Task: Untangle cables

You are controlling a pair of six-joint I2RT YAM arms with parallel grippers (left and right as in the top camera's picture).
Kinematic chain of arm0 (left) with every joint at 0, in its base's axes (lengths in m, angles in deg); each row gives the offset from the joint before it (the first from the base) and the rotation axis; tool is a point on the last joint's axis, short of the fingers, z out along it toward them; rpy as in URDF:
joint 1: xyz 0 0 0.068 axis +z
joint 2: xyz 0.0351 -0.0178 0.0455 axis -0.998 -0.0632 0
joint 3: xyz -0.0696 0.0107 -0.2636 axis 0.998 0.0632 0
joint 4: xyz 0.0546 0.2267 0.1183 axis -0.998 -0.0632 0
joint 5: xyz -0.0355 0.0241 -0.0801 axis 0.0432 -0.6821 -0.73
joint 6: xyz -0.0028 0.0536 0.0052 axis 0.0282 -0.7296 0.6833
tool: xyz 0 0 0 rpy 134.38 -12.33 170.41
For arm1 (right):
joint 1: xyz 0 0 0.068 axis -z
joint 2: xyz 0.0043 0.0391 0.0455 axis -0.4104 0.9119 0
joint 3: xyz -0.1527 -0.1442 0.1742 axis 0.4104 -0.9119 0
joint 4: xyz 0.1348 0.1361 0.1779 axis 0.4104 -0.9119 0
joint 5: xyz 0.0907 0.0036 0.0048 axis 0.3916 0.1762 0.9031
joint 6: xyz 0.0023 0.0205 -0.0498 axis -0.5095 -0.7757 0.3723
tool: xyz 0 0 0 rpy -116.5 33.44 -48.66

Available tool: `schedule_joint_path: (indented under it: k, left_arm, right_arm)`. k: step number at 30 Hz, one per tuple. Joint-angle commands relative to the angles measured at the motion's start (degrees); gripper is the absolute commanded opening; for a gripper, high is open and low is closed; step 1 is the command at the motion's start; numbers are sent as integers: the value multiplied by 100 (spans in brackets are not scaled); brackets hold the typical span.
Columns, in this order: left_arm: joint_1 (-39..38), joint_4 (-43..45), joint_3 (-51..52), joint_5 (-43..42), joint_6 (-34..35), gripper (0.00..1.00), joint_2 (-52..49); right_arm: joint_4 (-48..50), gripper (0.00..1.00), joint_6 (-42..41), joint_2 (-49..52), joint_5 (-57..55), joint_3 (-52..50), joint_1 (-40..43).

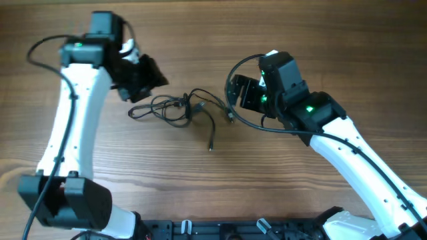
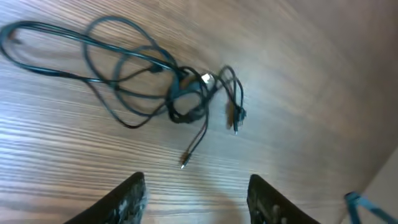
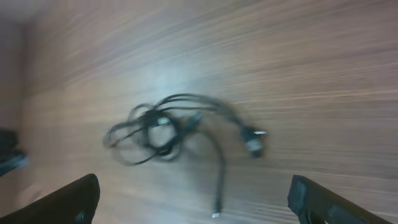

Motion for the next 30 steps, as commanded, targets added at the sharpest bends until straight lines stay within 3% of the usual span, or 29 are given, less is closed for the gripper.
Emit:
schedule_joint_path:
  k: [1, 3, 11, 20, 26, 30]
  left_arm:
    - [-546, 249, -52, 570, 317, 54, -391]
    - [-608, 339, -52, 564, 470, 49, -555]
    - [-610, 446, -52, 564, 442, 63, -564]
    - [-704, 247, -52, 501, 396, 69, -564]
    - [-1064, 295, -52, 960, 382, 99, -568]
    - [-1064, 254, -52, 1263, 396, 100, -597]
  right_arm:
    - [-310, 100, 4, 35, -1165, 66, 52]
    - [-313, 100, 2, 35, -1165, 66, 52]
    - [-313, 100, 2, 35, -1165, 66, 52]
    - [-313, 100, 2, 35, -1165, 66, 52]
    - [-313, 100, 4, 35, -1165, 66, 52]
    - [-313, 100, 0, 35, -1165, 66, 55]
